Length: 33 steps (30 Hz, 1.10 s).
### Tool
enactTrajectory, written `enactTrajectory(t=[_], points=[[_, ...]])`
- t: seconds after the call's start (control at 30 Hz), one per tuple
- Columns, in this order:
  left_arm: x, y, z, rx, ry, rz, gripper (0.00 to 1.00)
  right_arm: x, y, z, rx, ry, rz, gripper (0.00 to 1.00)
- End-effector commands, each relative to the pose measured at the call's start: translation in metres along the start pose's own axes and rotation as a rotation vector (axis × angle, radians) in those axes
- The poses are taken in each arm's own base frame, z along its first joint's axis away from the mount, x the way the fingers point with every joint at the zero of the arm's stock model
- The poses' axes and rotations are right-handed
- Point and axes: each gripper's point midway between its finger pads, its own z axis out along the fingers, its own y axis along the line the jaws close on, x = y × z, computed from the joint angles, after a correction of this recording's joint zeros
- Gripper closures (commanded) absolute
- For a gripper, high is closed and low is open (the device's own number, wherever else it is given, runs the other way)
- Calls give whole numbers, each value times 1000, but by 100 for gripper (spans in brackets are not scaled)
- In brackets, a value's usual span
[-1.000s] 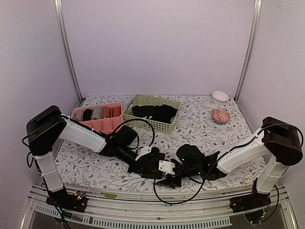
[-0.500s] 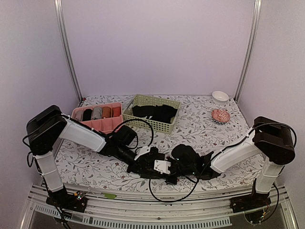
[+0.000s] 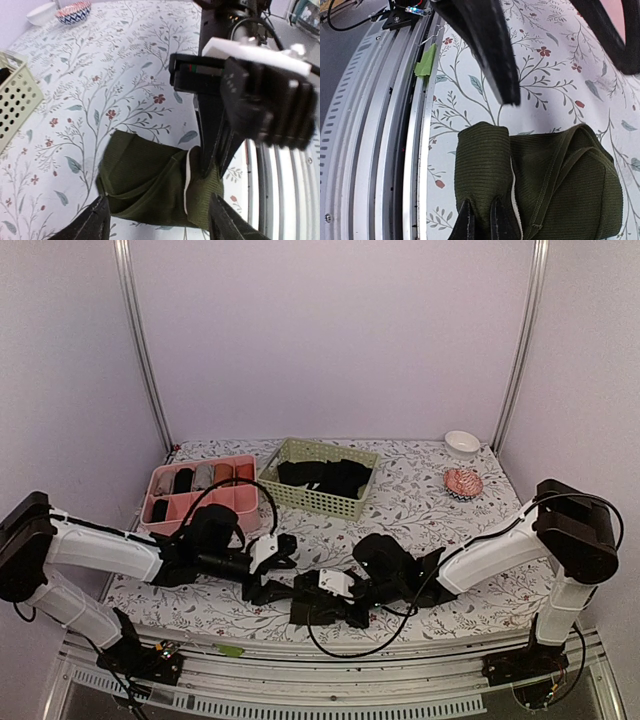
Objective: Roll the underwear
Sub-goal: Roll the underwear at the center of the board.
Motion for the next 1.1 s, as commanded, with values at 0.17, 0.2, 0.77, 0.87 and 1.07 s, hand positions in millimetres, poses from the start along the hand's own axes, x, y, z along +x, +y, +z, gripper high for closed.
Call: enactTrajectory(t=[0.17, 0.2, 0.77, 0.87, 1.07], points=[[-15, -2, -15, -245, -63, 166, 33, 23, 0, -13, -339, 70, 510, 100], [-14, -8, -14, -240, -66, 182, 33, 25, -2, -13, -363, 86, 550, 100], [19, -58, 25, -155, 59, 264, 34, 57, -16, 14, -522, 213, 841, 100], [22, -58, 32, -158, 81, 282, 33, 62, -19, 17, -522, 226, 865, 100], [24, -53, 40, -175, 102, 319, 33, 74, -21, 23, -521, 252, 901, 100]])
